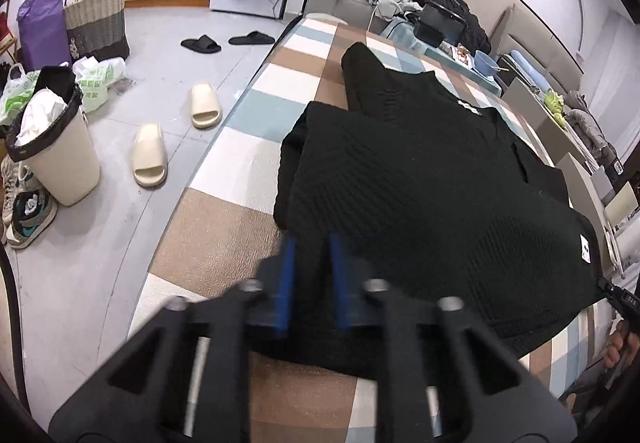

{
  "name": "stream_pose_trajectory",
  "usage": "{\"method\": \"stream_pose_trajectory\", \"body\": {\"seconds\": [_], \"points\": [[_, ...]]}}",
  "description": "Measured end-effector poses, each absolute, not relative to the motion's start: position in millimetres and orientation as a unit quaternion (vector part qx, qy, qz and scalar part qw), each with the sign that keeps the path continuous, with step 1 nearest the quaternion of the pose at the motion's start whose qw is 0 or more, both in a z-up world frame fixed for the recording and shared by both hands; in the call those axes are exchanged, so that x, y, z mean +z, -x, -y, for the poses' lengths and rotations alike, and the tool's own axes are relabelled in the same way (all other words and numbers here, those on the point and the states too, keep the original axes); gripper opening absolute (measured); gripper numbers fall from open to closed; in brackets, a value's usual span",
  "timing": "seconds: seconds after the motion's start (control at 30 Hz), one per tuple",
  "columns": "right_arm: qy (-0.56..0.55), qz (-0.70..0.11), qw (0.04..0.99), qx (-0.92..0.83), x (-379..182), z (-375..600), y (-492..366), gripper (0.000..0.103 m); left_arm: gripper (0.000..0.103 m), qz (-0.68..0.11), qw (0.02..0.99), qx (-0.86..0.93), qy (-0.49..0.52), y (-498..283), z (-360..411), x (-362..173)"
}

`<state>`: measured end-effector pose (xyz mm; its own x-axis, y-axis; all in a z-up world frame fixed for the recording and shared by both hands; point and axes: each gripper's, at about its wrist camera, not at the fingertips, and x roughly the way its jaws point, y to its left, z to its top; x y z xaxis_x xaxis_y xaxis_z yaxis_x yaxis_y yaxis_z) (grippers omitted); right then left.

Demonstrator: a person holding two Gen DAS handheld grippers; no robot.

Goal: Fold small clothes

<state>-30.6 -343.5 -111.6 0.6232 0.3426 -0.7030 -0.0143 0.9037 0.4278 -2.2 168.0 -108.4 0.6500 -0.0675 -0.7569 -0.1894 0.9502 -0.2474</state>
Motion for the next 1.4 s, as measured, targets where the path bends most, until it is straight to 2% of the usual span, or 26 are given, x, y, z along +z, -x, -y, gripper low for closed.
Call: {"method": "stream_pose_trajectory", "body": {"seconds": [0.07,0.33,0.73,0.83,1.07,1.17,1.2,1.23,1.33,1.4], "points": [[-0.185,-0.417,0.883,0.107,-107.9,340.3,33.1,0.006,0.003,-0.408,0.899,0.035,0.152,6.4,-166.6,-104.6],[-0.224,-0.347,0.904,0.112,-79.2,349.7,27.2,0.005,0.002,-0.359,0.919,0.038,0.161,9.6,-172.4,-69.9],[-0.194,-0.293,0.931,0.103,-27.8,344.3,-47.4,0.005,0.002,-0.306,0.938,0.032,0.160,-75.1,-182.1,-12.9],[-0.183,-0.314,0.928,0.081,-40.8,345.0,-49.2,0.005,0.002,-0.326,0.934,0.042,0.143,-87.9,-181.0,-24.2],[-0.155,-0.416,0.896,0.027,-97.3,333.1,-41.0,0.006,0.003,-0.404,0.902,0.048,0.145,-92.6,-179.5,-87.5],[-0.127,-0.430,0.894,-0.001,-100.7,324.0,-34.8,0.025,0.013,-0.411,0.898,0.053,0.151,-84.8,-179.7,-94.7],[-0.118,-0.431,0.895,-0.007,-98.6,319.9,-31.7,0.034,0.022,-0.413,0.896,0.060,0.150,-81.7,-179.2,-95.0],[-0.116,-0.429,0.896,-0.005,-97.6,317.9,-29.1,0.037,0.032,-0.412,0.897,0.067,0.148,-78.5,-178.7,-92.7],[-0.100,-0.427,0.899,-0.008,-92.1,309.1,-23.0,0.041,0.047,-0.403,0.901,0.073,0.142,-64.7,-177.5,-87.2],[-0.093,-0.428,0.899,-0.011,-89.3,304.6,-20.8,0.041,0.051,-0.402,0.902,0.077,0.135,-56.0,-174.7,-81.3]]}}
